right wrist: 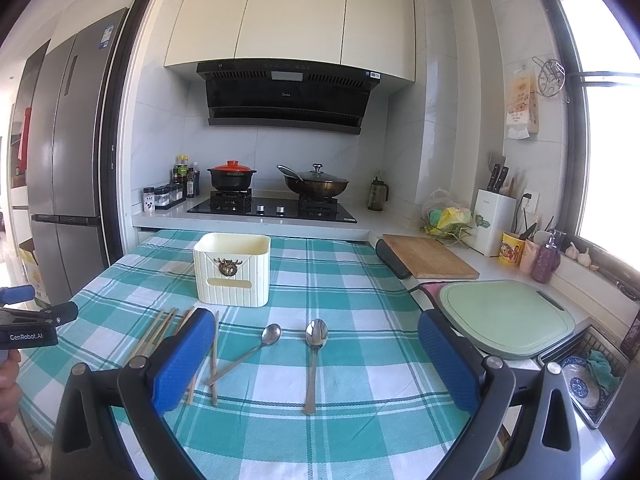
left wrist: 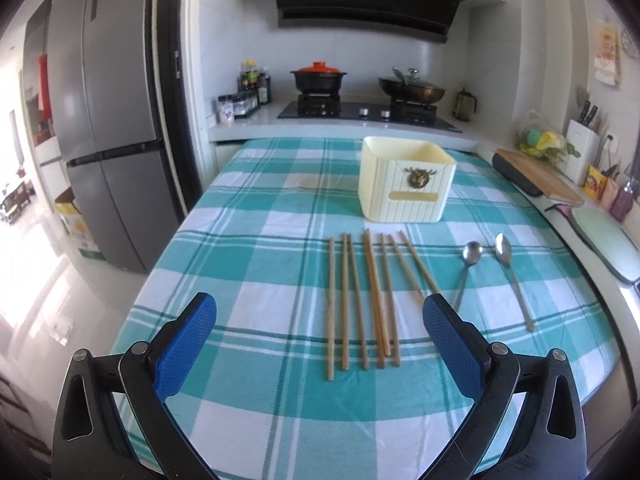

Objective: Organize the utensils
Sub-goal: 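Lower left gripper toward a wooden chopstick while right gripper lowers over a metal spoon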

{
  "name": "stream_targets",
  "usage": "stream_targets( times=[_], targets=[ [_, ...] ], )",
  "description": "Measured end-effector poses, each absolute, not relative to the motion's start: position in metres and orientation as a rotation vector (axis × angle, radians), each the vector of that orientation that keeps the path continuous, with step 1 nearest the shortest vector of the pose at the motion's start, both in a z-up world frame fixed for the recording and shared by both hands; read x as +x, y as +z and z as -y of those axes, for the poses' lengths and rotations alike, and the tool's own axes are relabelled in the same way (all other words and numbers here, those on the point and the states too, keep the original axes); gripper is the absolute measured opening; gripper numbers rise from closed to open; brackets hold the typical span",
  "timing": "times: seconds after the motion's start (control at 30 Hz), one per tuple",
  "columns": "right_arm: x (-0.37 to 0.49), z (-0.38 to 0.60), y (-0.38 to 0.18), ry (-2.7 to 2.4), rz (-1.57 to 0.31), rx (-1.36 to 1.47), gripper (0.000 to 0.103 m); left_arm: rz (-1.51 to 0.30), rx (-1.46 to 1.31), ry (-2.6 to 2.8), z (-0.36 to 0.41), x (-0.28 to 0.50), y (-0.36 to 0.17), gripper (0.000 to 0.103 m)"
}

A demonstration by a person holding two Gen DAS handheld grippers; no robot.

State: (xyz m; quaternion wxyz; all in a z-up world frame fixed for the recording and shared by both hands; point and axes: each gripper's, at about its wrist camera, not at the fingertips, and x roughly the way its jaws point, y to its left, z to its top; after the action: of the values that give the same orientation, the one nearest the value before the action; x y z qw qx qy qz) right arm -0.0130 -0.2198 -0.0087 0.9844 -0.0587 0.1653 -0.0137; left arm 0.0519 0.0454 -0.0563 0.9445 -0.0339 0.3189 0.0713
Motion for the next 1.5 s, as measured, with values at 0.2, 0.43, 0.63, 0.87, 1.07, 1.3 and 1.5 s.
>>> stream_targets(
  times=[0.2, 0.43, 0.63, 0.87, 1.07, 1.3, 1.5],
  targets=[
    [0.002, 0.219, -0.019, -0.027, -0.387, -0.124, 0.103, -0.741, -0.101, 0.157, -0.062, 0.071, -0.081, 0.103],
    [0.026, 0.22, -0.035, -0.009, -0.468, -0.122, 0.103, -0.822, -0.107, 0.135, -0.074, 0.108, -0.106, 0.103],
    [0.046, 0.231, -0.052, -0.015, -0.551, -0.099, 0.103, -0.875, -0.099, 0.11, -0.079, 0.156, -0.126, 0.103],
    [0.066, 0.238, -0.068, -0.022, -0.641, -0.077, 0.103, -0.951, -0.021, 0.113, -0.072, 0.206, -0.158, 0.103],
    [0.082, 0.243, -0.075, -0.034, -0.677, -0.068, 0.103, -0.989, -0.006, 0.136, -0.077, 0.229, -0.176, 0.103],
    [0.109, 0.259, -0.083, -0.079, -0.695, -0.081, 0.103, -1.006, 0.01, 0.145, -0.08, 0.239, -0.19, 0.103],
    [0.157, 0.264, -0.128, -0.032, -0.849, -0.092, 0.103, -1.015, -0.005, 0.128, -0.082, 0.242, -0.191, 0.103]
  ],
)
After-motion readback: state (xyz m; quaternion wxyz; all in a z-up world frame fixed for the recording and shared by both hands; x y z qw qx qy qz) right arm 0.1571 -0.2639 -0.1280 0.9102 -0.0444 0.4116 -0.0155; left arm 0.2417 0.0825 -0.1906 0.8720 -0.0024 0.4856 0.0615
